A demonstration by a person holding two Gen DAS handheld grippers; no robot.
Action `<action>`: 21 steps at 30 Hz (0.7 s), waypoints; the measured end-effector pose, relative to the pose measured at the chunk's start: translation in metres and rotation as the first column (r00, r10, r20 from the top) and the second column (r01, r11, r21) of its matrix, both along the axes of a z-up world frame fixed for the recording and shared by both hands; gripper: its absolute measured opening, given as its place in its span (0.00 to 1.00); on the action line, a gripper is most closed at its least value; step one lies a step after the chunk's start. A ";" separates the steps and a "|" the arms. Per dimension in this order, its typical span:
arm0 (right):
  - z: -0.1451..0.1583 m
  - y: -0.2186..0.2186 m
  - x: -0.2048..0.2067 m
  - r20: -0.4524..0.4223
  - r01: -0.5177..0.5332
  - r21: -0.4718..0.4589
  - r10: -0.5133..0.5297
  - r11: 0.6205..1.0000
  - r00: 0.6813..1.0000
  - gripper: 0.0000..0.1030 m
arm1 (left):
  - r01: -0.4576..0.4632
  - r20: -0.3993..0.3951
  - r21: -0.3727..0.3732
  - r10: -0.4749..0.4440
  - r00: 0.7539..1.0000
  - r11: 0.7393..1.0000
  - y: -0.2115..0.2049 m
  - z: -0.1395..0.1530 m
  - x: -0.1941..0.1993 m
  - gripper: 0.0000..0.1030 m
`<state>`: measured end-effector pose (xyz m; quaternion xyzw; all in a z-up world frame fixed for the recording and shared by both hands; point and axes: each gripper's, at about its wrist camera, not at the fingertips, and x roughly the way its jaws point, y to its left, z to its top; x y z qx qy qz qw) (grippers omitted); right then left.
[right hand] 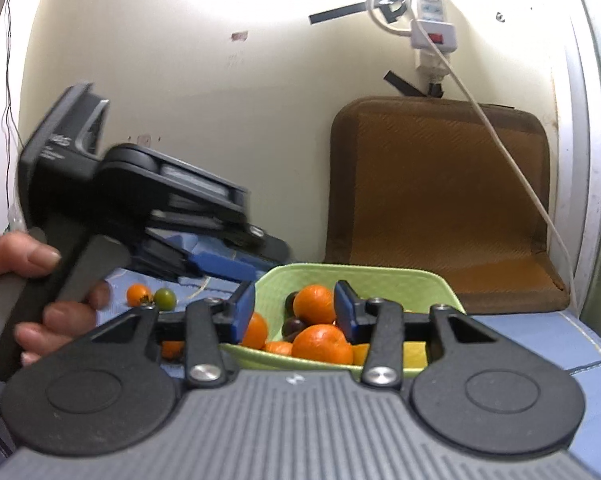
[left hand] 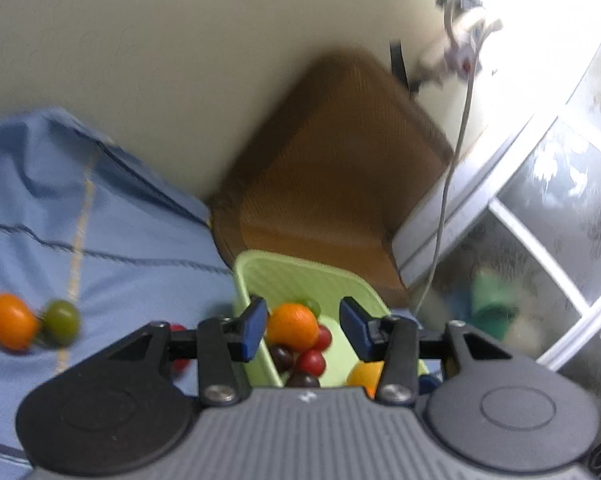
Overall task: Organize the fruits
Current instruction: 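Carry both fruits over the basin and open both tools to drop them, then move the left tool to an orange cherry tomato while the right tool moves to a green tomato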
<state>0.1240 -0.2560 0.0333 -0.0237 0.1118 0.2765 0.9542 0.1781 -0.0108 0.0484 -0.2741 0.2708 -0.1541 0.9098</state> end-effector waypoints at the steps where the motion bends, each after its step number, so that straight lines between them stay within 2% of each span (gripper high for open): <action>1: 0.000 0.000 0.000 0.004 0.001 0.005 -0.001 1.000 1.000 0.45 | -0.023 0.016 0.000 0.023 1.000 1.000 0.009 0.004 -0.008 0.43; 4: 0.000 0.000 -0.002 0.025 0.007 0.012 -0.007 1.000 1.000 0.45 | -0.112 0.040 0.007 0.112 0.993 0.994 0.039 0.010 -0.036 0.47; 7: 0.000 0.002 -0.005 0.047 0.013 0.008 -0.013 1.000 0.999 0.45 | -0.210 0.031 0.044 0.209 0.978 0.977 0.067 0.006 -0.065 0.47; 11: -0.001 0.005 -0.010 0.079 0.004 0.005 -0.005 1.000 0.997 0.45 | -0.291 -0.028 0.141 0.298 0.954 0.946 0.087 -0.015 -0.094 0.47; 13: -0.001 0.008 -0.015 0.089 -0.005 0.008 0.004 1.000 0.996 0.45 | -0.305 -0.068 0.150 0.317 0.946 0.941 0.097 -0.029 -0.106 0.47; 15: 0.001 0.013 -0.015 0.075 -0.037 0.005 0.036 0.999 0.997 0.44 | -0.316 -0.094 0.157 0.332 0.939 0.936 0.102 -0.041 -0.114 0.47; 18: 0.002 0.027 -0.017 0.021 -0.107 -0.010 0.108 0.994 0.994 0.41 | -0.319 -0.057 0.150 0.331 0.942 0.936 0.107 -0.044 -0.124 0.49; 19: 0.002 0.034 -0.018 -0.007 -0.136 -0.017 0.136 0.991 0.991 0.37 | -0.321 -0.049 0.157 0.332 0.942 0.934 0.107 -0.044 -0.124 0.49; 21: 0.002 0.048 -0.016 -0.069 -0.182 -0.032 0.180 0.983 0.981 0.37 | -0.305 -0.036 0.171 0.315 0.948 0.937 0.103 -0.043 -0.123 0.49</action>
